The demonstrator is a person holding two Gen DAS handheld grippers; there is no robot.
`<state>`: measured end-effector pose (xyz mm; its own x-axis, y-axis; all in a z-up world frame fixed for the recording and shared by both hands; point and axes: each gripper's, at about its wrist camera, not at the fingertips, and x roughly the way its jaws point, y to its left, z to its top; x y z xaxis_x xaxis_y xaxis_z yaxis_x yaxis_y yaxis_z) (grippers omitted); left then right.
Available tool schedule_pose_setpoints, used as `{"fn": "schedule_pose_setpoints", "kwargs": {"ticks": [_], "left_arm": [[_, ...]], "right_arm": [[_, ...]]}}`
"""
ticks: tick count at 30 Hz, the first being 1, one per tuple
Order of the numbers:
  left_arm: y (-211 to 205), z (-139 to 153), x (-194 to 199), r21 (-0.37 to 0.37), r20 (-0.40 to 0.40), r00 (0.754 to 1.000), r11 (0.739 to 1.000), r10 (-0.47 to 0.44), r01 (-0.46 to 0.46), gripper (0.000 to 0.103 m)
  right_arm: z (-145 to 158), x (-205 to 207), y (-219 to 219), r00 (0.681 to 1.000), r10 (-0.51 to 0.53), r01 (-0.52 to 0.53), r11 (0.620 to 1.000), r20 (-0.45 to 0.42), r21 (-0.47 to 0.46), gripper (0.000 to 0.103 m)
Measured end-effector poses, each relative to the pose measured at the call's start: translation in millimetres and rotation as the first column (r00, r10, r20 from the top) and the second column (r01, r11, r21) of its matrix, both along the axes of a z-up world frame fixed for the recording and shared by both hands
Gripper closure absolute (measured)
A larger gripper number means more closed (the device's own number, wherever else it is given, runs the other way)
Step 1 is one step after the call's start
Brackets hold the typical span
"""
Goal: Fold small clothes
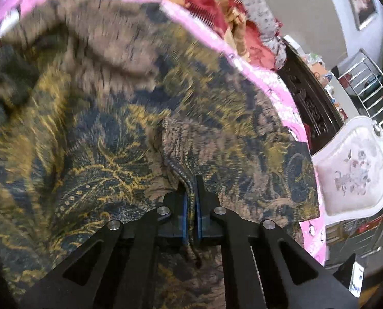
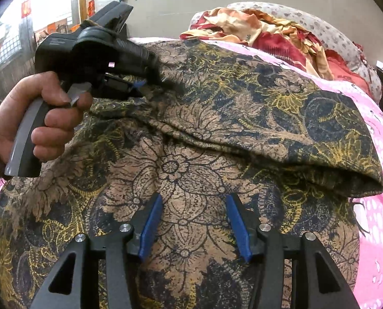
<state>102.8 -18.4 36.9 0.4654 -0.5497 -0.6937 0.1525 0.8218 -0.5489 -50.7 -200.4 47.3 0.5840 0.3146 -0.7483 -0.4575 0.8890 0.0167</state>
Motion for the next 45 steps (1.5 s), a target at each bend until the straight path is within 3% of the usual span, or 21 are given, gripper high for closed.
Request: {"fn": "schedule_pose_setpoints", "kwargs": {"ticks": [4, 7, 9, 13, 15, 20, 24, 27, 30, 32, 34, 36, 37, 38, 40, 42, 45], "left_arm": [[2, 50, -28, 0.01, 0.149, 0.987, 0.999, -0.053, 0.052, 0.1], [30, 83, -41, 0.001, 0.223, 0.974, 0.999, -0.041, 0.042, 0.1], [49, 90, -40, 0.059, 0.248, 0.968, 0.998, -0.022, 0.007, 0.1], [99, 75, -31, 0.125, 0.208, 0.975, 0.986, 0.08, -0.107, 0.101], [118, 55, -27, 0.119, 0.154, 0.981, 0.984, 0.115, -0.134, 0.101], [110, 7, -22, 0.186, 0.019, 0.993, 0.976, 0.113, -0.114, 0.1], [119, 22, -45, 0.219, 0.076, 0.984, 0.96, 0.163, -0.176, 0.095], [121, 47, -55, 0.258, 0.202, 0.951, 0.925, 0.233, -0.281, 0.087], [106, 55, -44, 0.227, 0.237, 0.943, 0.931, 0.234, -0.288, 0.073], [88, 44, -29, 0.22, 0.191, 0.964, 0.949, 0.186, -0.227, 0.073], [72, 24, -17, 0.304, 0.155, 0.971, 0.926, 0.183, -0.223, 0.073], [67, -4, -13, 0.388, 0.099, 0.977, 0.897, 0.187, -0.211, 0.075], [67, -12, -17, 0.392, 0.103, 0.978, 0.897, 0.18, -0.206, 0.075], [66, -14, -26, 0.396, 0.154, 0.974, 0.893, 0.164, -0.213, 0.075], [64, -19, -39, 0.41, 0.196, 0.968, 0.884, 0.154, -0.223, 0.075], [63, -19, -44, 0.421, 0.212, 0.963, 0.874, 0.164, -0.241, 0.075], [64, -21, -43, 0.421, 0.21, 0.962, 0.872, 0.172, -0.248, 0.075]], "right_arm": [[0, 2, 1, 1.0, -0.006, 0.006, 1.0, 0.0, -0.003, 0.051], [0, 3, 1, 1.0, -0.006, 0.006, 1.0, 0.0, -0.005, 0.051], [0, 4, 0, 1.0, -0.008, 0.008, 1.0, -0.004, -0.001, 0.05], [-1, 6, -2, 1.0, -0.009, 0.009, 1.0, -0.012, 0.01, 0.05], [-1, 7, -3, 1.0, -0.01, 0.01, 1.0, -0.016, 0.016, 0.05], [-1, 9, -5, 0.999, -0.012, 0.013, 0.999, -0.032, 0.033, 0.049], [26, 13, -37, 0.997, -0.069, 0.073, 0.984, -0.03, 0.163, 0.049], [57, 31, -82, 0.97, -0.243, 0.232, 0.942, 0.017, 0.244, 0.05], [67, 74, -106, 0.937, -0.35, 0.339, 0.911, 0.007, 0.234, 0.07], [63, 97, -103, 0.95, -0.31, 0.31, 0.92, -0.04, 0.239, 0.072], [47, 118, -96, 0.959, -0.264, 0.281, 0.938, -0.105, 0.201, 0.074], [18, 130, -104, 0.931, -0.318, 0.335, 0.939, -0.177, 0.076, 0.089], [9, 130, -111, 0.927, -0.329, 0.343, 0.938, -0.182, 0.052, 0.093], [5, 127, -124, 0.93, -0.32, 0.343, 0.933, -0.182, 0.111, 0.094], [8, 127, -133, 0.924, -0.332, 0.358, 0.925, -0.189, 0.124, 0.101], [13, 128, -139, 0.919, -0.344, 0.372, 0.919, -0.193, 0.133, 0.103], [38, 135, -136, 0.922, -0.37, 0.384, 0.906, -0.111, 0.175, 0.102]]}}
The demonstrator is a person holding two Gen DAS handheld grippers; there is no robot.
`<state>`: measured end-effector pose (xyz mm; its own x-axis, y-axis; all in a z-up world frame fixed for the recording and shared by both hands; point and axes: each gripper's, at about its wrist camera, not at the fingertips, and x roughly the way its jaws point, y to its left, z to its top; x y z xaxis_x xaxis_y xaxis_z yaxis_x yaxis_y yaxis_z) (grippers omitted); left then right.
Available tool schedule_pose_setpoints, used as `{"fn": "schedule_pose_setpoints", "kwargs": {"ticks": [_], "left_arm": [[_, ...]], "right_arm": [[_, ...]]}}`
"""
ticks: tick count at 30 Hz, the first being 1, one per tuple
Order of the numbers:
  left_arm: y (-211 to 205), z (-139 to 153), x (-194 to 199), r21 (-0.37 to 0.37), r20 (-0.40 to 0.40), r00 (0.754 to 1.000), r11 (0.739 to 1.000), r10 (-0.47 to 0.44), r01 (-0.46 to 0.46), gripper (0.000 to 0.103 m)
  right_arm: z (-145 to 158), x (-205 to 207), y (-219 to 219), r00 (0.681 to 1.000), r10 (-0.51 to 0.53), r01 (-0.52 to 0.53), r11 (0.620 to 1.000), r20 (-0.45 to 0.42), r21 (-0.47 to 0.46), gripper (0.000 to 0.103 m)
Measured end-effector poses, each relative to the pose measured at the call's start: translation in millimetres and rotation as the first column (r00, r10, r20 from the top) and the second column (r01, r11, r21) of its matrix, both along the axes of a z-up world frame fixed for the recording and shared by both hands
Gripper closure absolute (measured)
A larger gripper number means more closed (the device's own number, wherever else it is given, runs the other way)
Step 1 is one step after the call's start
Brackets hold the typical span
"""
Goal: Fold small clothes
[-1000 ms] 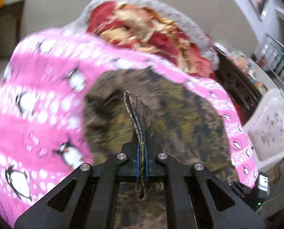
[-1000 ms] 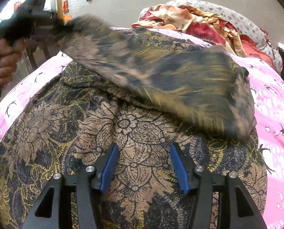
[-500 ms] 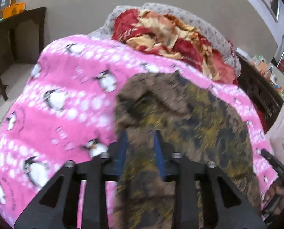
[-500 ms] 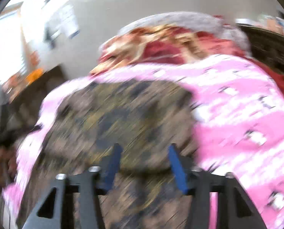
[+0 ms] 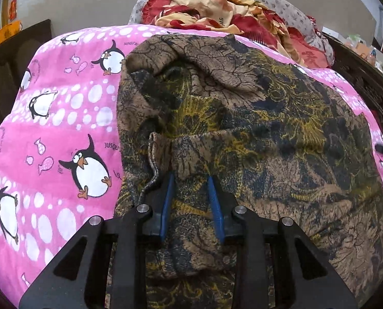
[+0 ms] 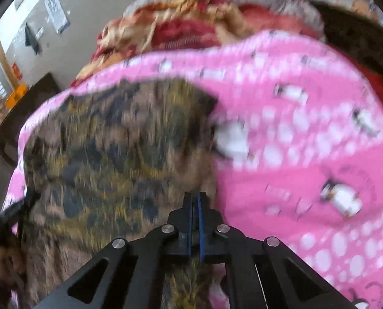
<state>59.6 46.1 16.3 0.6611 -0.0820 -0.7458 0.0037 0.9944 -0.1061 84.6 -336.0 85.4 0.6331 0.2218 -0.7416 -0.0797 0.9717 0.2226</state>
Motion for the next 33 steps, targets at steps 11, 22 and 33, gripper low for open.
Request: {"fn": "schedule_pose_setpoints", "kwargs": {"ticks": [11, 22, 33], "left_arm": [[-2, -2, -1, -0.006, 0.001, 1.0, 1.0, 0.001, -0.001, 0.075], [-2, -1, 5, -0.034, -0.001, 1.0, 0.999, 0.003, -0.003, 0.075], [0, -2, 5, -0.037, 0.002, 1.0, 0.999, 0.003, -0.003, 0.075]], "right_arm": [[-22, 80, 1, 0.994, -0.082, 0.079, 0.996, -0.078, -0.042, 0.103], [-22, 47, 49, 0.997, 0.037, -0.04, 0.998, -0.065, -0.047, 0.103], [-37, -51, 52, 0.967, 0.241, -0.249, 0.963, -0.087, -0.107, 0.099]]}}
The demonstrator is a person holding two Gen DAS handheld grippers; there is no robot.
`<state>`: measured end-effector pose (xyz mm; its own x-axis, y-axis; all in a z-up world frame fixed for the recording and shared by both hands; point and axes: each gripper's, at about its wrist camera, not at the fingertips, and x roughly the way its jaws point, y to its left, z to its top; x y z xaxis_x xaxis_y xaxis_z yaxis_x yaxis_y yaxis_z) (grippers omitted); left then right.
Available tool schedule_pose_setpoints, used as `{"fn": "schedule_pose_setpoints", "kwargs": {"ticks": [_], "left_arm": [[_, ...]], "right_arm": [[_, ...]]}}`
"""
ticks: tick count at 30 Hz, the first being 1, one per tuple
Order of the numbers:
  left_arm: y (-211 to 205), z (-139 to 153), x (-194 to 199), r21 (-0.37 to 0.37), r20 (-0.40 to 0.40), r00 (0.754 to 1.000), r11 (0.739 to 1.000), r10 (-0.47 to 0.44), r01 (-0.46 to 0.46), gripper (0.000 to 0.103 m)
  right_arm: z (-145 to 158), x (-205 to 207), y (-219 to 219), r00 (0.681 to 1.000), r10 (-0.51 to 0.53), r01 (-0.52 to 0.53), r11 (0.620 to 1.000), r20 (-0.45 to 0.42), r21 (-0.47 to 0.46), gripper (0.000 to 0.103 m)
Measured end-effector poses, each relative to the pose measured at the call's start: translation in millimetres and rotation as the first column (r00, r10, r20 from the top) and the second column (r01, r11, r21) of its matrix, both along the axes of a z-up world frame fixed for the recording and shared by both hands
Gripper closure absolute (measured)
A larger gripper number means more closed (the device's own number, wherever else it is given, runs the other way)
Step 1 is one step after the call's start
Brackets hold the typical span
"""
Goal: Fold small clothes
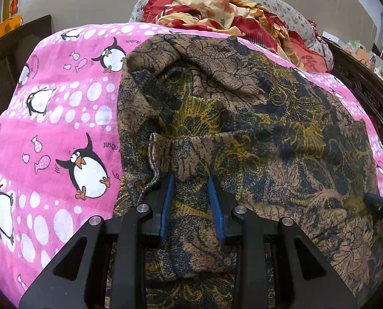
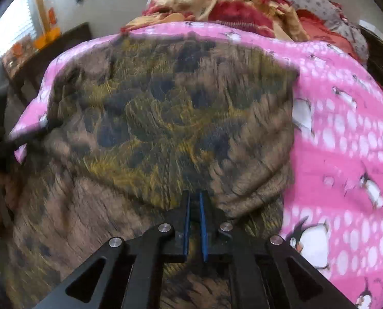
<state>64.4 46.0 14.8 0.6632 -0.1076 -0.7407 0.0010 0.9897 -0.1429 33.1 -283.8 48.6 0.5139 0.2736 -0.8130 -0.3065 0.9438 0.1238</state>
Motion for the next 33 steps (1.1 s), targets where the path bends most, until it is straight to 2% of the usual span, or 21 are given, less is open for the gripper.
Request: {"fn": "schedule_pose_setpoints", "kwargs": {"ticks": [3, 5, 6, 9, 10, 11, 15, 18, 22, 25, 27, 30, 33], "left_arm": [[0, 0, 0, -0.001, 0.0, 1.0, 1.0, 0.0, 0.0, 0.075], [1, 0, 0, -0.007, 0.0, 1.0, 1.0, 0.0, 0.0, 0.075], [1, 0, 0, -0.009, 0.0, 1.0, 1.0, -0.001, 0.001, 0.075], [2, 0, 0, -0.005, 0.0, 1.0, 1.0, -0.001, 0.001, 0.075], [2, 0, 0, -0.007, 0.0, 1.0, 1.0, -0.001, 0.001, 0.075], [2, 0, 0, -0.006, 0.001, 1.0, 1.0, -0.001, 0.001, 0.075], [3, 0, -1, -0.01, 0.003, 1.0, 1.0, -0.002, 0.002, 0.075], [9, 0, -2, -0.05, 0.012, 1.0, 0.999, -0.006, 0.007, 0.075], [19, 1, -6, -0.129, 0.025, 1.0, 0.991, -0.017, 0.02, 0.075], [25, 4, -9, -0.185, 0.035, 0.999, 0.982, -0.021, 0.028, 0.075], [18, 16, -18, -0.147, 0.045, 0.998, 0.987, -0.05, 0.056, 0.075], [-9, 40, -36, -0.128, 0.118, 0.98, 0.977, -0.158, 0.173, 0.074], [-39, 35, -34, -0.124, 0.077, 0.971, 0.964, -0.227, 0.235, 0.071]], "right_arm": [[19, -2, 8, 0.997, -0.053, 0.053, 0.999, 0.051, -0.007, 0.098], [32, 3, 26, 0.994, -0.046, 0.044, 0.999, 0.096, 0.025, 0.097], [33, 6, 37, 0.995, -0.038, 0.034, 0.998, 0.091, 0.046, 0.096], [20, 15, 71, 0.998, 0.006, -0.009, 0.998, 0.06, 0.055, 0.096], [5, 15, 78, 0.999, 0.013, -0.014, 1.0, 0.044, 0.02, 0.096], [-4, 9, 80, 0.997, 0.018, -0.018, 1.0, 0.081, -0.005, 0.094], [-4, 13, 74, 0.996, 0.007, -0.012, 0.999, 0.083, 0.051, 0.093], [-3, 15, 74, 0.997, 0.001, -0.004, 0.999, 0.083, 0.041, 0.093], [-6, 15, 88, 0.993, 0.005, 0.002, 0.998, 0.114, -0.06, 0.093], [-9, 15, 89, 0.992, 0.005, 0.006, 0.997, 0.122, -0.083, 0.092], [-8, 15, 87, 0.993, 0.002, 0.007, 0.997, 0.121, -0.077, 0.092], [-8, 16, 88, 0.993, 0.001, 0.007, 0.997, 0.119, -0.074, 0.092], [-8, 18, 85, 0.994, -0.002, 0.008, 0.999, 0.111, -0.05, 0.092]]}}
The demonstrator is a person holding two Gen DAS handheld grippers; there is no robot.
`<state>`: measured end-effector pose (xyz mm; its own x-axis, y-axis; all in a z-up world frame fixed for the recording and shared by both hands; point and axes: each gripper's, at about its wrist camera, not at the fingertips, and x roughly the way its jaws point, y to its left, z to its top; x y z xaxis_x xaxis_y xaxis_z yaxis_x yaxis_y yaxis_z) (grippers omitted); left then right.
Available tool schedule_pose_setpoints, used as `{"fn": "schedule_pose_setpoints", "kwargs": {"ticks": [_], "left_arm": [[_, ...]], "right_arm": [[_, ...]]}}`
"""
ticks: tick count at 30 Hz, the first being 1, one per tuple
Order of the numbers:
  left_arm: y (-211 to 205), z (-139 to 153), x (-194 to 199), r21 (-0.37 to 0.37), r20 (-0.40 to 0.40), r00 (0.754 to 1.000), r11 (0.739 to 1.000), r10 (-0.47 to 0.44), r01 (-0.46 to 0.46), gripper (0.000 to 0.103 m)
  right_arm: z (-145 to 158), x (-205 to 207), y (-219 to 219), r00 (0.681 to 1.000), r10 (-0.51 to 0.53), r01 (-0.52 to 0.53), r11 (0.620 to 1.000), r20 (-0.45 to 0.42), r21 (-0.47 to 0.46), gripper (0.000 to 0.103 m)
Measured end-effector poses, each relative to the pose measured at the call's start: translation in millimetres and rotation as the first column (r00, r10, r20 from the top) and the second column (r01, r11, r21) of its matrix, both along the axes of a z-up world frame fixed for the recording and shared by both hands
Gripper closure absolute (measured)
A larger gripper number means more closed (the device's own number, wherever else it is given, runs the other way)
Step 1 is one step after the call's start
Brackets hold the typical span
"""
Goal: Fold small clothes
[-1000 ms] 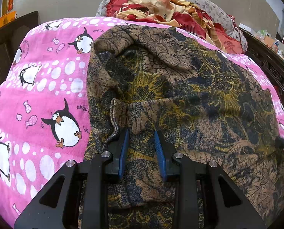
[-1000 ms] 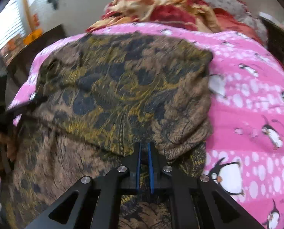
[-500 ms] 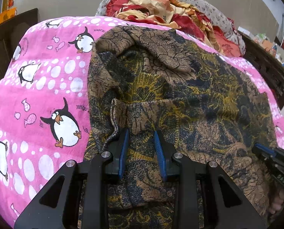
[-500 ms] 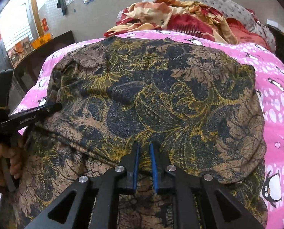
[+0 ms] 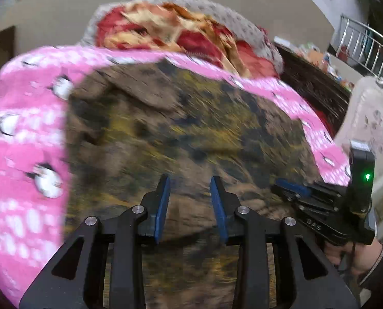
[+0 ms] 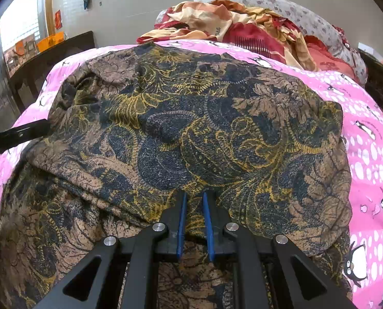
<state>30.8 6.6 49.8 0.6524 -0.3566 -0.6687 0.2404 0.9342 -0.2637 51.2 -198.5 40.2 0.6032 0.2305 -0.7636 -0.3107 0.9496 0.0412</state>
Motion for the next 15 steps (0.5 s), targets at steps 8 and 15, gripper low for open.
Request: {"fn": "schedule_pose_setpoints", "kwargs": {"ticks": [8, 15], "left_arm": [[-25, -15, 0, 0.106, -0.056, 0.998, 0.994, 0.042, -0.036, 0.071], [-46, -9, 82, 0.123, -0.187, 0.977, 0.989, 0.104, -0.082, 0.071]], "right_arm": [[0, -1, 4, 1.0, 0.0, 0.0, 0.999, 0.008, -0.033, 0.091], [0, -1, -1, 1.0, 0.001, -0.001, 1.0, -0.003, 0.008, 0.091]]}}
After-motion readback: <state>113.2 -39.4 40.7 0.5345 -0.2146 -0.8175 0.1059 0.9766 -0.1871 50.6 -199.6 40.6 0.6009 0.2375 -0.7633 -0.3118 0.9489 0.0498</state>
